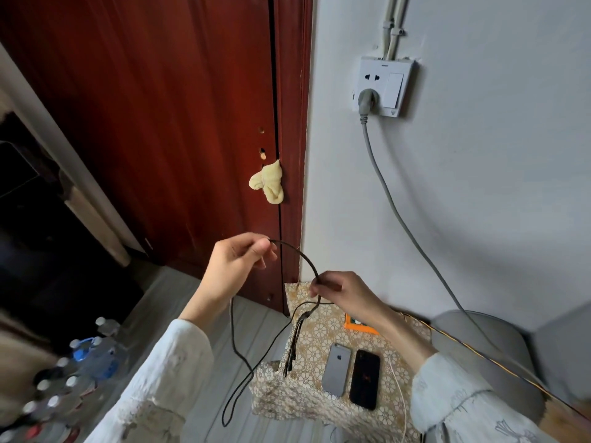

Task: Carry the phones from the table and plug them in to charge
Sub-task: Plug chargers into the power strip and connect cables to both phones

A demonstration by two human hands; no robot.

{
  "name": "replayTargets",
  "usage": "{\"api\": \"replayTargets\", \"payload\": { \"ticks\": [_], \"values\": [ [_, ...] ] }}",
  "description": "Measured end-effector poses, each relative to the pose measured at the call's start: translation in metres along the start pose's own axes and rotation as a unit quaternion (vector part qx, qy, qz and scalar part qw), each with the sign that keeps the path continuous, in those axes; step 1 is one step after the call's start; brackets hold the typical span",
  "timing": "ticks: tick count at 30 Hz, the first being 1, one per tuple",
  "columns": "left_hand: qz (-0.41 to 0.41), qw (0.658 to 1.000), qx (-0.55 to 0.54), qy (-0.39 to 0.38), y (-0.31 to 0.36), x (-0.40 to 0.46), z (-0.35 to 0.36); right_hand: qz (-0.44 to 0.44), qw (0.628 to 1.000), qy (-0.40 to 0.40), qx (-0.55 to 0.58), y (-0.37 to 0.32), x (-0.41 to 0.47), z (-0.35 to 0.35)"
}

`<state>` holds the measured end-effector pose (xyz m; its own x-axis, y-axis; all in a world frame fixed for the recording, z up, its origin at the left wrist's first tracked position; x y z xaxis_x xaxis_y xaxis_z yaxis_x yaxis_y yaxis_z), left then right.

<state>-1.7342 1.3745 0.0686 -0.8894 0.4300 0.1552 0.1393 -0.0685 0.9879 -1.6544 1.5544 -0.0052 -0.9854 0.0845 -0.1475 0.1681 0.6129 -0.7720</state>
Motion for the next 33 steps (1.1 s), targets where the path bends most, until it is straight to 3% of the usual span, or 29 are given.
{"api": "replayTargets", "payload": {
  "ticks": [3,5,9,13,17,19,22,23,24,27,29,30,31,33],
  "values": [
    [-0.01,0.996,-0.06,0.064,0.002,0.0,-0.013,0.045,0.998,-0.001,-0.052,0.021,-0.001,-0.001],
    [-0.035,0.997,-0.042,0.058,0.0,0.001,-0.018,0.061,0.994,0.019,-0.086,0.029,-0.002,-0.005],
    [-0.081,0.992,0.086,-0.038,-0.009,0.001,-0.006,-0.006,0.989,0.074,-0.129,0.01,-0.001,-0.012],
    [-0.09,0.965,0.201,-0.141,-0.019,-0.005,0.025,-0.105,0.964,0.15,-0.193,-0.019,0.001,-0.016],
    [-0.091,0.964,0.176,-0.176,-0.027,-0.013,0.04,-0.137,0.939,0.216,-0.23,-0.02,-0.002,-0.022],
    [-0.085,0.964,0.156,-0.195,-0.025,-0.015,0.042,-0.072,0.944,0.23,-0.227,-0.004,-0.002,-0.025],
    [-0.075,0.957,0.15,-0.236,-0.023,-0.018,0.044,0.09,0.982,0.142,-0.087,0.025,0.003,-0.021],
    [-0.076,0.954,0.147,-0.249,-0.024,-0.019,0.045,0.142,0.984,0.1,0.037,0.031,0.005,-0.016],
    [-0.079,0.952,0.14,-0.261,-0.025,-0.021,0.046,0.186,0.961,0.062,0.196,0.035,0.006,-0.008],
    [-0.101,0.94,0.113,-0.306,-0.029,-0.028,0.046,0.238,0.787,0.031,0.568,0.034,0.008,0.001],
    [-0.129,0.925,0.12,-0.336,-0.034,-0.033,0.044,0.256,0.683,0.053,0.683,0.035,0.011,-0.002],
    [-0.144,0.918,0.131,-0.345,-0.038,-0.035,0.043,0.269,0.66,0.063,0.699,0.035,0.012,-0.003],
    [-0.159,0.912,0.144,-0.35,-0.043,-0.037,0.041,0.283,0.663,0.074,0.689,0.035,0.013,-0.005],
    [-0.187,0.905,0.17,-0.343,-0.054,-0.041,0.037,0.292,0.723,0.08,0.621,0.034,0.014,-0.007]
  ]
}}
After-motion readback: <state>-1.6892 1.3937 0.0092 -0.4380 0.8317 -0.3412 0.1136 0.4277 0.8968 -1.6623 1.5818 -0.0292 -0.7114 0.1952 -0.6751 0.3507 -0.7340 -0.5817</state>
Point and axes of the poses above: each hand's wrist, its own x-axis towards the middle knuckle, its own z-axis out of the palm, y = z × x, the point moved 5 cm from there along x, towards the middle knuckle, and after that the axes turned 10 degrees about -x, right-handed, at the moved point
